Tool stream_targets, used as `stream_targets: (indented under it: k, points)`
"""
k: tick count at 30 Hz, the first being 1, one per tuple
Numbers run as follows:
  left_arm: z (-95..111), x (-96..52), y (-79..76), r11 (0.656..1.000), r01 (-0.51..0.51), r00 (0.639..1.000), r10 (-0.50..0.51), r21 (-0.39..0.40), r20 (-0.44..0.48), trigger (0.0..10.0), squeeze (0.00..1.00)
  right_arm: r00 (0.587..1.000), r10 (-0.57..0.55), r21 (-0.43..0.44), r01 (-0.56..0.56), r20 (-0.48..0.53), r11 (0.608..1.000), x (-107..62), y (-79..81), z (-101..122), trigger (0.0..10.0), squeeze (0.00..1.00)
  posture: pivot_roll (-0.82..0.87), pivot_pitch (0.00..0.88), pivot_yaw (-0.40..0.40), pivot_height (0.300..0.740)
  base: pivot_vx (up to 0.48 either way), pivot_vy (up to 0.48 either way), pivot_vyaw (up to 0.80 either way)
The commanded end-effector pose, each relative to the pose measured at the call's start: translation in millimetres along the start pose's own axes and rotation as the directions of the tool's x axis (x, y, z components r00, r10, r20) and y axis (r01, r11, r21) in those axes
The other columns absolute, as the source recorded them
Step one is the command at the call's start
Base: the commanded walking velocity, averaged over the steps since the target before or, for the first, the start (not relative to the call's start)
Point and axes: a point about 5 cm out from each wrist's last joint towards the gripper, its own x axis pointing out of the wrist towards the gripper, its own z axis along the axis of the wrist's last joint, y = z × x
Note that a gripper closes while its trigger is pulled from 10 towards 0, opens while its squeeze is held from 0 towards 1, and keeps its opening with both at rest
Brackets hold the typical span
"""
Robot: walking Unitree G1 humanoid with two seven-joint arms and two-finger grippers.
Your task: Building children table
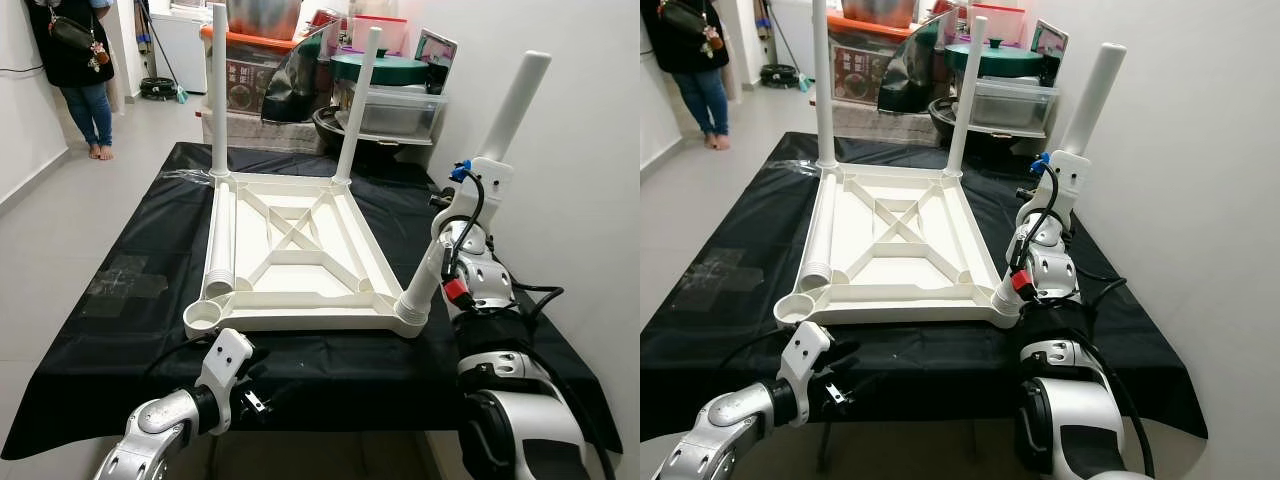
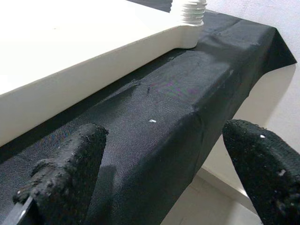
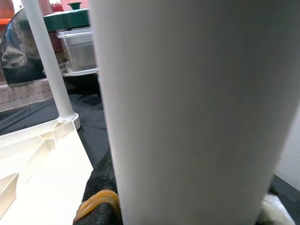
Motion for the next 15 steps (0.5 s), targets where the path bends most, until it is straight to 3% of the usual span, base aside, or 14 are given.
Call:
stream_targets:
  k: [1,8,9,10,11,15]
  points:
    - [0.6,4.1,-2.9,1.0,0.021,1.0,-0.021,0.007,0.003,10.0,0.0,0.985,-0.04,0.023,0.044,-0.167,0.999,2.0,-14.0,-34.3,10.0,0.0,0.04,0.0,-0.131,0.74,0.0,0.0,0.0]
    - [0.4,3.9,-2.5,1.0,0.023,1.0,-0.023,0.01,0.001,10.0,0.0,0.985,-0.038,0.025,0.043,-0.166,0.999,1.9,-13.8,-33.3,10.0,0.0,0.03,0.0,-0.127,0.74,0.0,0.0,0.0]
    - [0.4,3.9,-2.4,1.0,0.024,1.0,-0.024,0.009,0.001,10.0,0.0,0.986,-0.038,0.026,0.043,-0.163,0.999,1.9,-13.7,-32.5,10.0,0.72,0.03,0.0,-0.127,0.74,0.0,0.0,0.0]
    - [0.4,3.9,-2.4,1.0,0.024,1.0,-0.024,0.009,0.001,10.0,0.0,0.986,-0.038,0.026,0.043,-0.163,0.999,1.9,-13.7,-32.5,10.0,0.72,0.03,0.0,-0.127,0.74,0.0,0.0,0.0]
    - [0.4,3.9,-2.3,1.0,0.024,1.0,-0.024,0.009,0.001,10.0,0.0,0.986,-0.038,0.028,0.043,-0.16,0.999,1.9,-13.7,-31.5,10.0,1.0,0.03,0.0,-0.127,0.74,0.0,0.0,0.0]
    - [0.4,3.8,-2.3,1.0,0.025,1.0,-0.025,0.009,0.001,10.0,0.0,0.989,-0.036,0.027,0.041,-0.143,0.999,2.0,-13.5,-27.7,10.0,1.0,0.04,0.0,-0.127,0.74,0.0,0.0,0.0]
